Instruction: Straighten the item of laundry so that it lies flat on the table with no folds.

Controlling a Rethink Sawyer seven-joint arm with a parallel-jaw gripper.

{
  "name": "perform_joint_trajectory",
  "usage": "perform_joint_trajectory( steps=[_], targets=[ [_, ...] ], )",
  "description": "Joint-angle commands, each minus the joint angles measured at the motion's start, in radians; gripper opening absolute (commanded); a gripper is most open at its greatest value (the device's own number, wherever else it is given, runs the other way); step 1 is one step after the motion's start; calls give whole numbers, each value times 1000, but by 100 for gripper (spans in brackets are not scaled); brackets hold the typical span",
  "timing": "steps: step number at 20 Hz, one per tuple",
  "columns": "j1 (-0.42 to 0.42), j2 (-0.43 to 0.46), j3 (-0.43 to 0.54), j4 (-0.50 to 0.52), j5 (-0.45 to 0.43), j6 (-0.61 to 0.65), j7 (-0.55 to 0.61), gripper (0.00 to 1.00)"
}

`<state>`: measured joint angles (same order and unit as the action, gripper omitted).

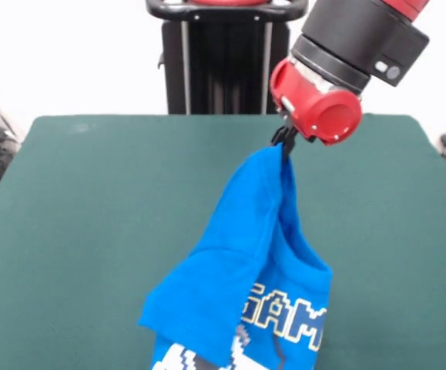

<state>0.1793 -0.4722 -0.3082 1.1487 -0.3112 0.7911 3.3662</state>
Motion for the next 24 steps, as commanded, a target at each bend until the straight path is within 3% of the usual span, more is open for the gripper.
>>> perform_joint_trajectory(
  steps=[1,5,13,19,24],
  targets=[
    [41,32,-6,189,119,77,268,0],
    [58,3,-17,203,168,137,225,0],
    [105,-45,-52,346,182,47,165,0],
    [72,-168,-21,470,205,41,41,0],
    [52,-183,-13,479,198,47,16,0]
  ],
)
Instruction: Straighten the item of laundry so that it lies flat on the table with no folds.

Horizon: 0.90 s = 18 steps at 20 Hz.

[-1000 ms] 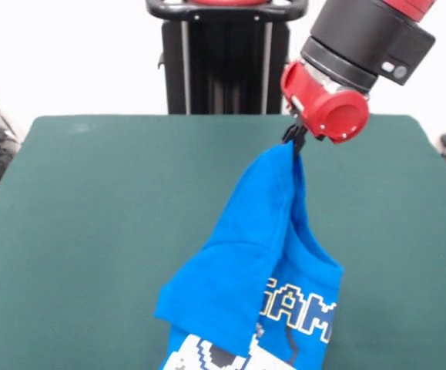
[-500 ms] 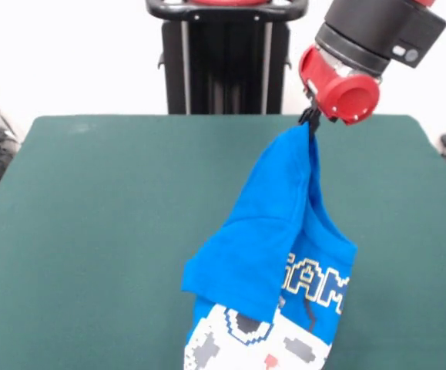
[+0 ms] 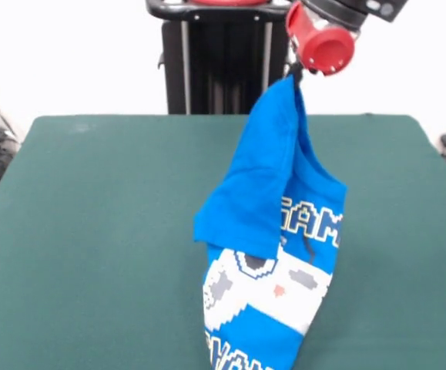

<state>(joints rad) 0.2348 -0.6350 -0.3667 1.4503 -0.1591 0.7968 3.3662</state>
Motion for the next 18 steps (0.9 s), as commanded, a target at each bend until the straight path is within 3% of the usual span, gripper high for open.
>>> perform_joint_trajectory(
  steps=[1,12,18],
  targets=[
    [-8,-11,49,172,43,34,18,0],
    [-33,60,67,142,12,-40,26,0],
    [-44,65,75,127,-27,-35,-34,0]
  ],
)
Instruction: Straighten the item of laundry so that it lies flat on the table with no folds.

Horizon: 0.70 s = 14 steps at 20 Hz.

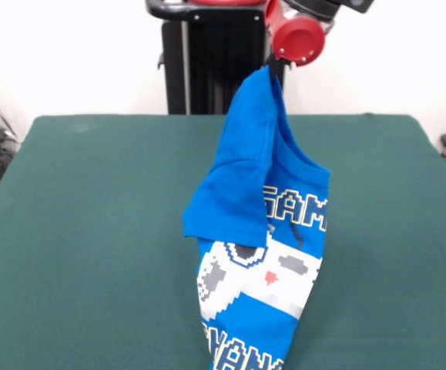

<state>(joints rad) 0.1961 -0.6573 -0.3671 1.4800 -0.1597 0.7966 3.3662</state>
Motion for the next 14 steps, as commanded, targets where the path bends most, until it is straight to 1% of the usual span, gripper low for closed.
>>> perform_joint_trajectory(
  steps=[1,5,8,10,14],
  targets=[
    [-4,88,74,92,-27,-26,-36,0],
    [16,106,38,46,-41,22,-4,0],
    [27,134,8,15,-54,8,36,0],
    [17,137,12,7,-56,13,13,0],
    [8,127,19,-15,-55,68,-31,0]
  ],
)
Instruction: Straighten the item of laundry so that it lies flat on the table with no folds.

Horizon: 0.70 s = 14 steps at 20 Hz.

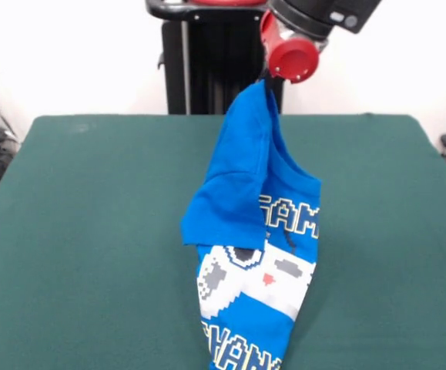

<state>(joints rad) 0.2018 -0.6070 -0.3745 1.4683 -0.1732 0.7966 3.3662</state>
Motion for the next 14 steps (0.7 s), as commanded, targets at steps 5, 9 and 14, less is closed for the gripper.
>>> perform_joint_trajectory(
  steps=[5,9,14],
  targets=[
    [-19,51,35,-43,-35,128,-73,0],
    [-36,48,53,-75,-37,143,-107,0],
    [-50,55,66,-89,-47,151,-133,0]
  ],
)
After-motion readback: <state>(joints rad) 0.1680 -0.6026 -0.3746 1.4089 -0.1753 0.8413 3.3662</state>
